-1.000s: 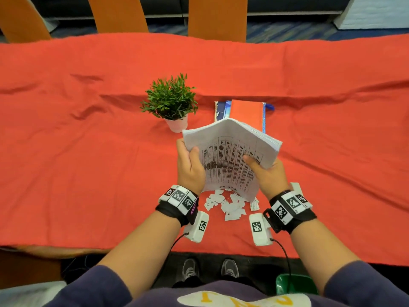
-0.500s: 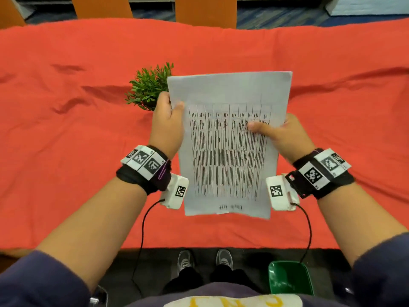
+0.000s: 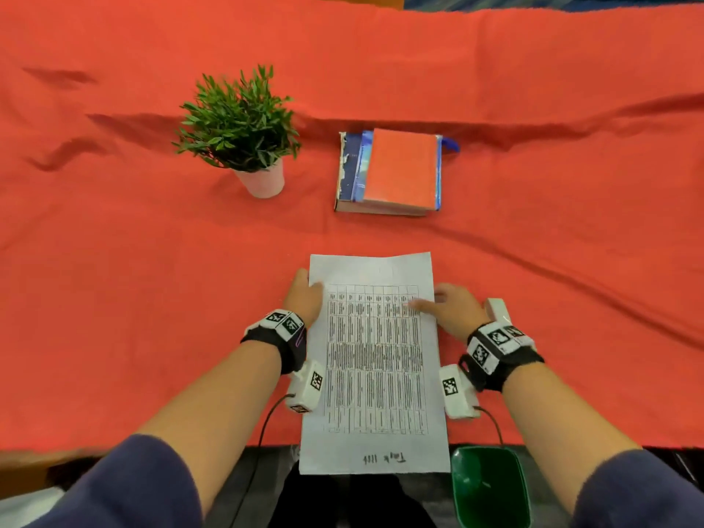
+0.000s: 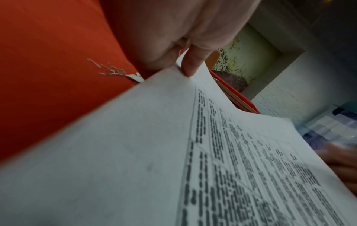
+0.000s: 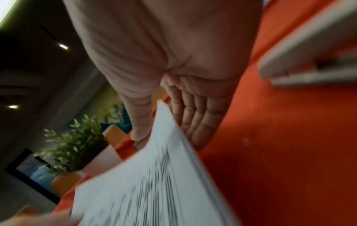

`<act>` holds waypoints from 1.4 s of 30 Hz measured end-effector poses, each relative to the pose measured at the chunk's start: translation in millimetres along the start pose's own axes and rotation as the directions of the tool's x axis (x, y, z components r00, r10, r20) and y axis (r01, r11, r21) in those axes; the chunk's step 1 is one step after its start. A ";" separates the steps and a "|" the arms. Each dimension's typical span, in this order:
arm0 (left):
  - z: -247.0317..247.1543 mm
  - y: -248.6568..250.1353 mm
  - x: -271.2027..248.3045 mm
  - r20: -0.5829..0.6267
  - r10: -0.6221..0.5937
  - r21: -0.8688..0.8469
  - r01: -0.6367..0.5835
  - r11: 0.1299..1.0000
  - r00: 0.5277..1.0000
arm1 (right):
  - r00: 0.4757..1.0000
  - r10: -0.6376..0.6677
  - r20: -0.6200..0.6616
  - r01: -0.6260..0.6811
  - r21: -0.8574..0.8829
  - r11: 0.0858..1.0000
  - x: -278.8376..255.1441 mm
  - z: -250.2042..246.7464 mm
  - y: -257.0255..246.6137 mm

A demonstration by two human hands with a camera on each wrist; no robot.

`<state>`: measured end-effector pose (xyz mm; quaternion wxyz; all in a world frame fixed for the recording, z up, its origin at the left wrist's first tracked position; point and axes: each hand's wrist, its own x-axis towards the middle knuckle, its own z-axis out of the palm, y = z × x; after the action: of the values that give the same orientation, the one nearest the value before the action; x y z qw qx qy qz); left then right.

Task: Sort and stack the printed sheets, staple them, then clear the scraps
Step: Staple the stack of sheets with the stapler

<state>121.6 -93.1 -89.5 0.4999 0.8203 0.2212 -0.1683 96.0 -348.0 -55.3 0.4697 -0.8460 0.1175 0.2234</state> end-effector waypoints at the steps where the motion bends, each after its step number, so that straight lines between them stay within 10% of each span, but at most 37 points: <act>1: 0.1 -1.2 2.0 0.004 -0.002 0.006 0.002 1.000 1.000 | 0.995 0.000 -0.101 0.000 0.000 1.000 0.5 -9.6 0.1; 5: -1.6 -7.5 5.6 0.002 0.011 0.003 -0.011 1.000 1.000 | 0.871 0.018 -0.491 -0.105 -0.150 0.983 5.8 -63.7 29.5; 12: -2.4 -11.8 3.8 0.005 -0.003 -0.020 0.003 1.000 1.000 | 0.883 0.381 -0.274 -0.461 -0.358 0.812 4.5 -61.3 58.9; 18: -4.4 -10.4 -4.2 0.005 0.035 -0.029 -0.034 0.999 0.999 | 0.917 0.083 -0.390 -0.099 -0.021 0.995 15.4 -62.3 -10.4; 23: -4.5 -10.7 -10.8 -0.029 0.102 -0.046 -0.103 0.994 0.994 | 0.963 -0.045 -0.266 0.154 0.406 0.901 45.9 -0.8 -105.4; 42: -9.9 -14.5 -18.4 -0.031 0.273 0.005 -0.273 0.962 0.961 | 0.950 -0.215 -0.227 0.295 0.417 0.860 75.9 113.2 -149.8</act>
<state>98.8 -82.0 -86.7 0.5147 0.8455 0.1136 -0.0849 193.2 -171.7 -33.1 0.6645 -0.7397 0.0924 0.0518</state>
